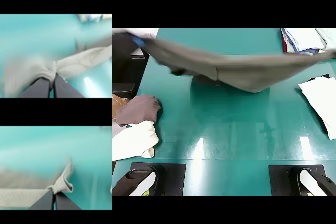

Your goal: Fold the shirts.

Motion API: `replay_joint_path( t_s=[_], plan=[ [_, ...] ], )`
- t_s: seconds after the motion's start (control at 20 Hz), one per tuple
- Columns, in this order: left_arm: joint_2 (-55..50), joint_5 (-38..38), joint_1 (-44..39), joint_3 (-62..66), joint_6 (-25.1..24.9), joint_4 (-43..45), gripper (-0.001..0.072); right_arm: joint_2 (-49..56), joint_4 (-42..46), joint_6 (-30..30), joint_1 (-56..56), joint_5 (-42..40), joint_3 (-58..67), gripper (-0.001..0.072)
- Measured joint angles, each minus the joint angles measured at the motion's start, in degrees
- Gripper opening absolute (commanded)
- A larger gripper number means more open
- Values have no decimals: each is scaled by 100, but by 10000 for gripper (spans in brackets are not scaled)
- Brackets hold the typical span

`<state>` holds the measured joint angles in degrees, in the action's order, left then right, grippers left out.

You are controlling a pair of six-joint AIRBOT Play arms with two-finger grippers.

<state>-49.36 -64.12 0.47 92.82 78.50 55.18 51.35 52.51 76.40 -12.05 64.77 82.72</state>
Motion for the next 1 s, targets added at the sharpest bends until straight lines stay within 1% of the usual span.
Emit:
replay_joint_path(
  t_s=[0.2,0.3,0.4,0.55,0.65,0.8,1.0],
  plan=[
    [181,146,37,1891,258,190,26,-468,109,44,13,175,1508,19],
    [219,282,46,2487,382,337,26,-546,391,205,13,404,2159,19],
    [223,328,46,2787,507,459,25,-496,750,380,13,761,2756,19],
    [142,232,46,2583,645,586,26,-136,1036,592,26,1401,3362,18],
    [-26,52,46,2144,723,629,26,214,1180,732,50,1781,3399,18],
    [-546,-356,46,1410,772,673,27,852,1366,866,302,2127,2852,18],
    [-1668,-813,46,553,741,717,27,1961,1978,977,916,2304,1856,19]
  ],
)
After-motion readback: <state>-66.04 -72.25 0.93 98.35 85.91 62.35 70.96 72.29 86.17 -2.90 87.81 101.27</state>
